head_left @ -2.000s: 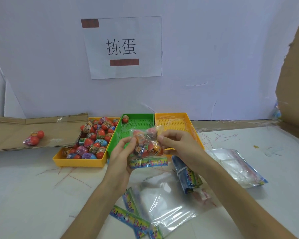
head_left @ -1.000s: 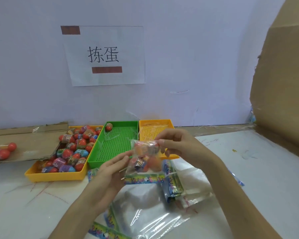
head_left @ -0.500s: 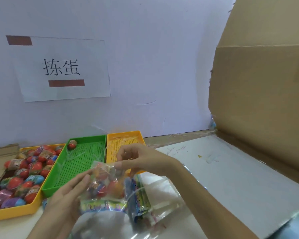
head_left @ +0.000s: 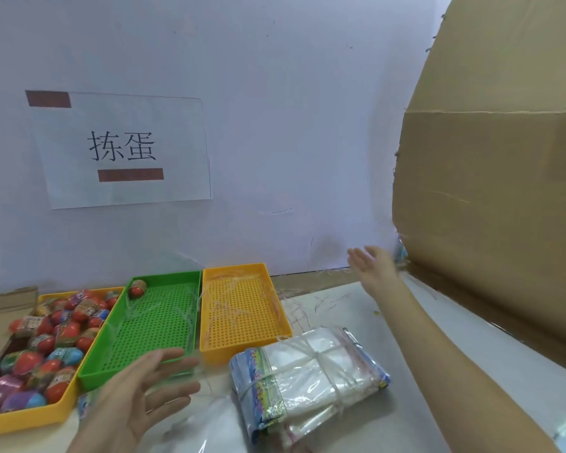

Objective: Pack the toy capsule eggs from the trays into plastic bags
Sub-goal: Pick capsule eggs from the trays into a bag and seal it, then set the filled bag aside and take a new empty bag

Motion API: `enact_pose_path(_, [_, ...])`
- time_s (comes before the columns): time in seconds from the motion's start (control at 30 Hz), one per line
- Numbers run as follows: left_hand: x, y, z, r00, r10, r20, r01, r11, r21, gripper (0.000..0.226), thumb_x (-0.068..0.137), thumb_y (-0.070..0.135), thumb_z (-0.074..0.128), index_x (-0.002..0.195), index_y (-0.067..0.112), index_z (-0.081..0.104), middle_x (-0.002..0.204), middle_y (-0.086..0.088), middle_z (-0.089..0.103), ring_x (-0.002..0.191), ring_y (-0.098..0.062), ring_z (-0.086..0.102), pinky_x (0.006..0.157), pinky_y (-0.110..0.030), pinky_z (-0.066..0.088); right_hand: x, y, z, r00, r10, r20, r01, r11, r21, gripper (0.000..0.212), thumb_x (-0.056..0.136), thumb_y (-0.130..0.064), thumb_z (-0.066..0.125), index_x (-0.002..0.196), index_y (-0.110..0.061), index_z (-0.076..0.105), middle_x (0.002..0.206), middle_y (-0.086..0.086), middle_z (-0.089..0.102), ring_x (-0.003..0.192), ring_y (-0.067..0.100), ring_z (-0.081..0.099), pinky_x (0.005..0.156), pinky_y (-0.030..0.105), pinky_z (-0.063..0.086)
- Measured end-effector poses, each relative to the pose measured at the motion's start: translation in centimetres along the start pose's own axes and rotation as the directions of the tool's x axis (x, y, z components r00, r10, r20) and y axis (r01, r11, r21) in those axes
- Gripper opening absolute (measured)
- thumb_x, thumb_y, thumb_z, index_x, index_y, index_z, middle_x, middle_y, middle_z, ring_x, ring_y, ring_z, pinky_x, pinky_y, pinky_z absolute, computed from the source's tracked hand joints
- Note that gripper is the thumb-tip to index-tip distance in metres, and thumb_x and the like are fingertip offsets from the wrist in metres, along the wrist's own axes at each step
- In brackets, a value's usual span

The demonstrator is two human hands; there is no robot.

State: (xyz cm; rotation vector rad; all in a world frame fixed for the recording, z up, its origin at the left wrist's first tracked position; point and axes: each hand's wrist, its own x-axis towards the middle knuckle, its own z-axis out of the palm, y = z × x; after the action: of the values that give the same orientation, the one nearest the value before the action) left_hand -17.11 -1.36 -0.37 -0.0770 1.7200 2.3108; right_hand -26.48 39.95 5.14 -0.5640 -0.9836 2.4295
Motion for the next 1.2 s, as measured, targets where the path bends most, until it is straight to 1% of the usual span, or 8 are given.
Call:
enact_pose_path(0.1, [-0.2, 0.0, 0.2, 1.000, 0.012, 0.006, -0.012, 1.000, 0.010, 0.032, 0.099, 0.024, 0.051, 0.112, 0.000, 0.067, 0.105, -0.019, 0.077, 0.075, -0.039, 0.076, 0.053, -0.036, 0.063, -2.9, 2.8, 0.0, 0.985, 0.085, 0.153, -0.064, 0.988, -0.137, 0.009, 0.101, -0.003, 0.049, 0.096, -0.006, 0.056, 0.093, 0.013, 0.064, 0.081, 0.023, 0.065, 0.077, 0.030, 0.053])
enact_pose_path(0.2, [-0.5, -0.1, 0.3, 0.998, 0.056, 0.002, -0.056, 0.998, 0.038, 0.031, 0.098, 0.022, 0.053, 0.110, -0.002, 0.068, 0.104, -0.021, 0.076, 0.073, -0.037, 0.076, 0.057, -0.036, 0.063, -6.3, 4.0, 1.5, 0.923, 0.089, 0.374, 0.077, 0.911, -0.406, 0.013, 0.100, -0.005, 0.053, 0.100, -0.009, 0.066, 0.094, 0.011, 0.071, 0.075, 0.018, 0.068, 0.074, 0.028, 0.055])
enact_pose_path(0.33, [-0.8, -0.1, 0.4, 0.994, 0.108, 0.009, -0.109, 0.992, 0.065, 0.038, 0.088, 0.027, 0.059, 0.110, -0.002, 0.068, 0.103, -0.021, 0.076, 0.074, -0.033, 0.074, 0.062, -0.035, 0.062, -11.3, 4.3, 5.0, 0.610, 0.306, 0.731, 0.409, 0.669, -0.621, 0.013, 0.100, -0.014, 0.060, 0.101, -0.017, 0.073, 0.095, 0.007, 0.074, 0.075, 0.016, 0.064, 0.070, 0.025, 0.053])
enact_pose_path(0.57, [-0.6, 0.3, -0.5, 0.975, 0.206, -0.086, -0.202, 0.978, 0.049, 0.023, 0.102, 0.017, 0.053, 0.103, -0.001, 0.068, 0.094, -0.023, 0.075, 0.072, -0.027, 0.072, 0.066, -0.035, 0.058, -18.7, 9.6, 8.9, 0.238, 0.676, 0.697, 0.829, 0.232, -0.508, 0.018, 0.090, -0.022, 0.076, 0.107, -0.016, 0.076, 0.096, 0.004, 0.076, 0.077, 0.006, 0.062, 0.074, 0.025, 0.050])
enact_pose_path(0.73, [-0.4, 0.3, -0.9, 0.951, 0.263, -0.161, -0.249, 0.963, 0.104, 0.016, 0.101, 0.008, 0.056, 0.093, 0.003, 0.068, 0.080, -0.016, 0.072, 0.062, -0.021, 0.069, 0.058, -0.026, 0.058, -22.0, 14.1, 8.1, 0.251, 0.799, 0.546, 0.898, 0.019, -0.440, 0.036, 0.079, -0.033, 0.085, 0.112, -0.024, 0.071, 0.095, -0.006, 0.072, 0.082, 0.011, 0.065, 0.081, 0.033, 0.056])
enact_pose_path(0.93, [-0.7, 1.1, -0.7, 0.943, 0.291, -0.162, -0.288, 0.957, 0.044, 0.017, 0.101, 0.008, 0.056, 0.090, 0.005, 0.068, 0.076, -0.012, 0.070, 0.059, -0.020, 0.066, 0.055, -0.022, 0.053, -23.6, 16.0, 8.1, 0.249, 0.716, 0.652, 0.947, -0.038, -0.320, 0.030, 0.081, -0.032, 0.082, 0.107, -0.024, 0.069, 0.092, -0.007, 0.066, 0.078, 0.012, 0.057, 0.072, 0.032, 0.050])
enact_pose_path(1.07, [-1.5, 3.0, -1.4, 0.952, 0.295, -0.079, -0.305, 0.919, -0.250, 0.013, 0.092, 0.019, 0.058, 0.092, 0.009, 0.066, 0.077, -0.007, 0.069, 0.063, -0.017, 0.064, 0.058, -0.023, 0.053, -26.3, 17.8, 7.6, 0.155, 0.607, 0.780, 0.966, 0.074, -0.250, 0.038, 0.081, -0.044, 0.079, 0.110, -0.023, 0.065, 0.102, -0.009, 0.059, 0.089, 0.008, 0.050, 0.079, 0.029, 0.043])
enact_pose_path(1.2, [-2.2, 5.0, -3.8, 0.939, 0.345, 0.006, -0.283, 0.779, -0.560, 0.021, 0.093, 0.024, 0.054, 0.094, 0.011, 0.070, 0.084, -0.003, 0.067, 0.070, -0.017, 0.063, 0.065, -0.025, 0.054, -28.6, 19.3, 6.9, 0.148, 0.495, 0.856, 0.979, 0.046, -0.196, 0.051, 0.082, -0.062, 0.071, 0.121, -0.031, 0.060, 0.119, -0.013, 0.055, 0.114, 0.010, 0.045, 0.100, 0.034, 0.033])
